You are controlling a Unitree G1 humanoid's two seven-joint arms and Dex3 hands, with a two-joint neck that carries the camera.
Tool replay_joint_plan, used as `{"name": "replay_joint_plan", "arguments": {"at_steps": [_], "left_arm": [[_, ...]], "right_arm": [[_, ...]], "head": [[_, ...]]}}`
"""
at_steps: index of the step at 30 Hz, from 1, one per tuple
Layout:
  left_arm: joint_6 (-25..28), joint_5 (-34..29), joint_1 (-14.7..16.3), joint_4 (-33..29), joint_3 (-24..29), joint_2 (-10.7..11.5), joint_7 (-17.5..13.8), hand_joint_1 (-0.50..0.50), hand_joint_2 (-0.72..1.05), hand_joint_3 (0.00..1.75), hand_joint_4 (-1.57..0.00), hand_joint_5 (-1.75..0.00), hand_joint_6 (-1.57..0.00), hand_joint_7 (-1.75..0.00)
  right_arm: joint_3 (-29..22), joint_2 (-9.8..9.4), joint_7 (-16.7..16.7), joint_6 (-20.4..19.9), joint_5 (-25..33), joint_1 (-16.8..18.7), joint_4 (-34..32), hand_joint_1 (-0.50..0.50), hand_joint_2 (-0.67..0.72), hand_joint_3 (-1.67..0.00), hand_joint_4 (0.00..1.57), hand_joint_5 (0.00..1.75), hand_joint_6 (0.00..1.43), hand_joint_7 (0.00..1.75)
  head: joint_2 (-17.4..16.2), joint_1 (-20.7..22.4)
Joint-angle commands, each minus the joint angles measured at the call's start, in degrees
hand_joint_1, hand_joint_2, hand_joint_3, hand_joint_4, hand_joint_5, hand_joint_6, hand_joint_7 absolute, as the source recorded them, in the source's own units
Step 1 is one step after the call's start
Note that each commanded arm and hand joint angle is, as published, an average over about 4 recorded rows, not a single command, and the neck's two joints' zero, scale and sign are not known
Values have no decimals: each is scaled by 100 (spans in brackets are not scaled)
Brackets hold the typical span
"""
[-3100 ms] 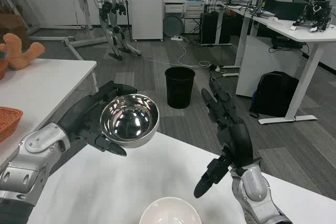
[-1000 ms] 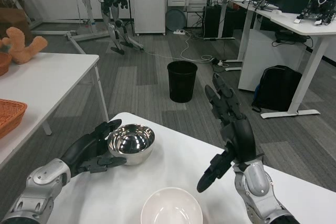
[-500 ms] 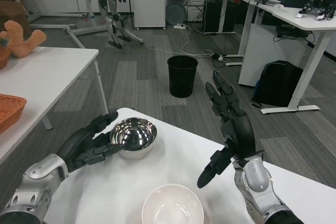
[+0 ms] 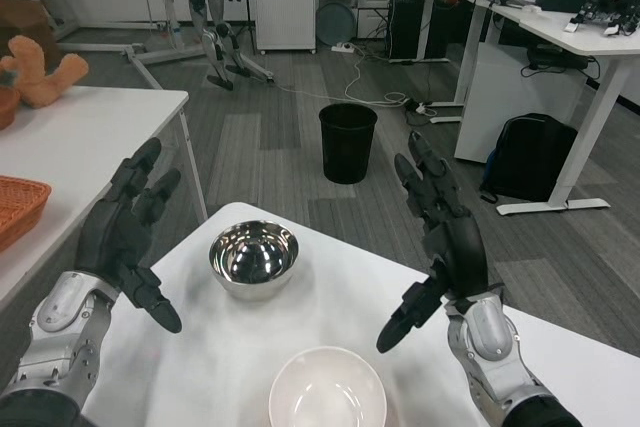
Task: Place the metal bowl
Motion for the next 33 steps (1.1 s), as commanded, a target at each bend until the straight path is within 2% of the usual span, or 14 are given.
{"name": "replay_joint_plan", "arguments": {"at_steps": [1, 6, 13, 16, 24, 28, 33], "left_arm": [[10, -69, -85, -553, -42, 49, 15, -48, -72, 7, 0, -41, 0, -14], [577, -47, -116, -1731, -77, 172, -64, -48, -72, 0, 0, -41, 0, -14], [894, -108, -133, -2362, -306, 243, -194, -48, -72, 7, 0, -41, 0, -14], [957, -108, -138, -2513, -347, 247, -227, -48, -72, 0, 0, -41, 0, -14], [977, -152, -136, -2570, -407, 258, -249, -48, -72, 9, 0, -41, 0, -14], [977, -168, -133, -2557, -426, 251, -251, -48, -72, 0, 0, -41, 0, -14], [977, -196, -133, -2557, -473, 251, -253, -48, -72, 7, 0, -41, 0, -14]], "right_arm": [[-9, -14, -43, -61, 58, -90, 36, -42, 66, 0, 0, 0, 0, 0], [0, -21, -43, -59, 67, -90, 44, -42, 66, 0, 0, 0, 0, 0], [-15, -25, -45, -57, 85, -99, 44, -42, 66, 0, 0, 0, 0, 0], [-64, -41, -52, -70, 124, -99, 27, -42, 66, 0, 0, 0, 0, 0], [-123, -113, -52, -70, 155, -108, -65, -42, 66, 0, 0, 0, 0, 0], [-121, -129, -52, -70, 157, -123, -87, -42, 66, 0, 0, 0, 0, 0], [-101, -129, -52, -70, 164, -134, -87, -42, 66, 0, 0, 0, 0, 0]], "head": [[31, -2], [159, -66], [310, -150], [334, -184], [349, -167], [349, -153], [353, -148]]}}
